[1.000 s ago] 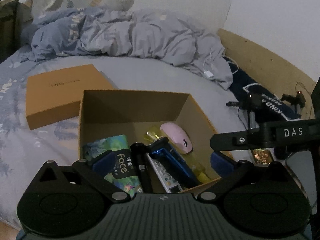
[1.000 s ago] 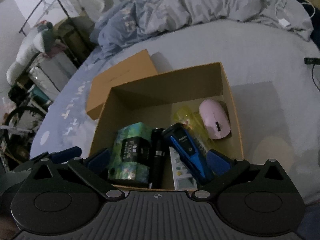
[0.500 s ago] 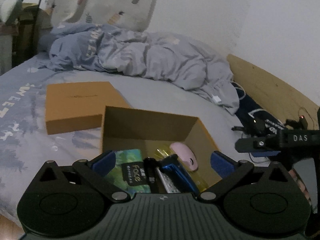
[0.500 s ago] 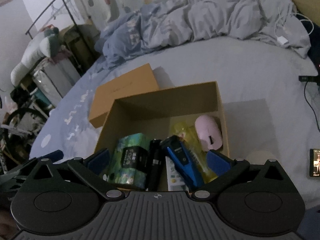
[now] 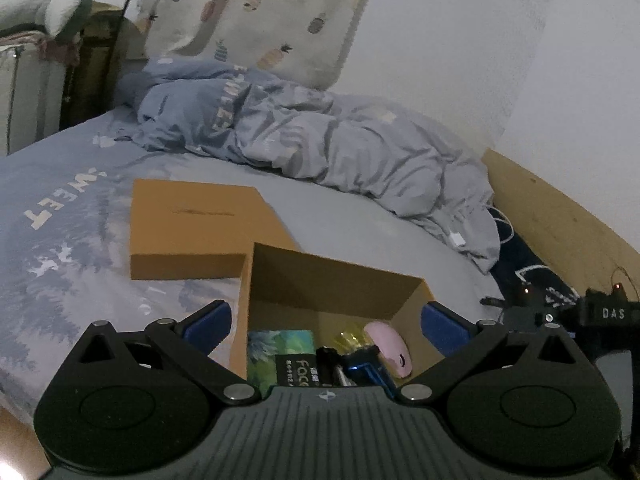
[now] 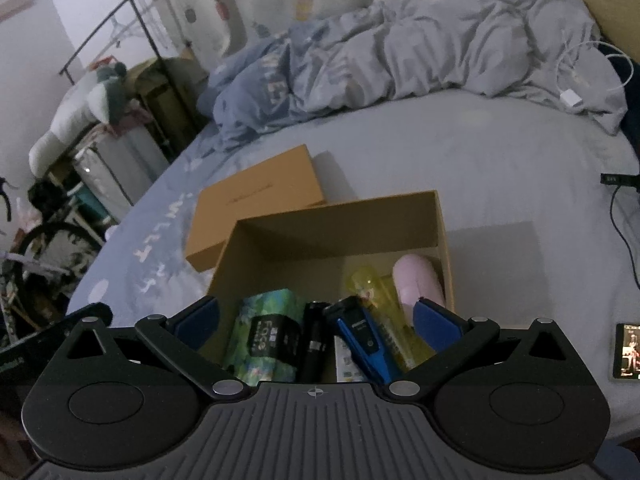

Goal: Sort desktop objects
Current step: 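Raise both open grippers out of the box, then move both grippers toward the flat orange box lid on the bed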

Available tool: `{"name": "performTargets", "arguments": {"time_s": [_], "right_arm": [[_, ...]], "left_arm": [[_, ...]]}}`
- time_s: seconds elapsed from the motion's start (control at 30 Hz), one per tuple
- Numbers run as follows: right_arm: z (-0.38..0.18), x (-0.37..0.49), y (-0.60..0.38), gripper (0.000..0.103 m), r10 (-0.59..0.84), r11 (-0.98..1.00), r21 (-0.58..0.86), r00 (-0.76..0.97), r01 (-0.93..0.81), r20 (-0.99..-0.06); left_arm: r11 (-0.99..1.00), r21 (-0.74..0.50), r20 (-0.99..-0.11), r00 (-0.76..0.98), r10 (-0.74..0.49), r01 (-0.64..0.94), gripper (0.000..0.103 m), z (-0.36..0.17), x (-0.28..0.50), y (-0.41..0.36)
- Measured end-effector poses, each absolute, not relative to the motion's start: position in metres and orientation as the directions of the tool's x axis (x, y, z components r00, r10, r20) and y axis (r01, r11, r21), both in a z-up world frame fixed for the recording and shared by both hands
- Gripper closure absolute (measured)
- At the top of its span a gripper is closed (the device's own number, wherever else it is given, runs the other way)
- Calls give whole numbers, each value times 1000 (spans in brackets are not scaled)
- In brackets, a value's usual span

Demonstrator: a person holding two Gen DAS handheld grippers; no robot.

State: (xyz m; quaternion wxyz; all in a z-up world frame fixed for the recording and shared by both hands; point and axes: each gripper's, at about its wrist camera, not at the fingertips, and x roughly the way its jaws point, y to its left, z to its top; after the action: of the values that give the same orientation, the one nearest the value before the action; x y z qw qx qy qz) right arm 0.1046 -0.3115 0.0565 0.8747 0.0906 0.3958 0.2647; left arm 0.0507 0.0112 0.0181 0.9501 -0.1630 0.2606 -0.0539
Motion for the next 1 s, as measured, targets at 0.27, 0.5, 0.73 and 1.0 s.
{"name": "performTargets", "arguments": {"time_s": [0.27, 0.5, 0.73, 1.0], "right_arm": [[72, 115, -307, 0, 548, 834, 362, 549, -416, -632], [91, 132, -294, 0, 564, 821, 346, 544, -455, -621], [112, 158, -280, 0, 575, 810, 332, 546, -483, -609], [146, 192, -258, 0, 602, 787, 314, 552, -531, -578]], "left_arm": [[933, -358, -474, 868, -148, -37, 0, 24, 55, 27], [932, -355, -468, 876, -115, -68, 0, 34, 65, 37], [922, -374, -451, 888, -90, -97, 0, 49, 79, 51], [915, -376, -430, 902, -34, -145, 0, 70, 104, 70]]}}
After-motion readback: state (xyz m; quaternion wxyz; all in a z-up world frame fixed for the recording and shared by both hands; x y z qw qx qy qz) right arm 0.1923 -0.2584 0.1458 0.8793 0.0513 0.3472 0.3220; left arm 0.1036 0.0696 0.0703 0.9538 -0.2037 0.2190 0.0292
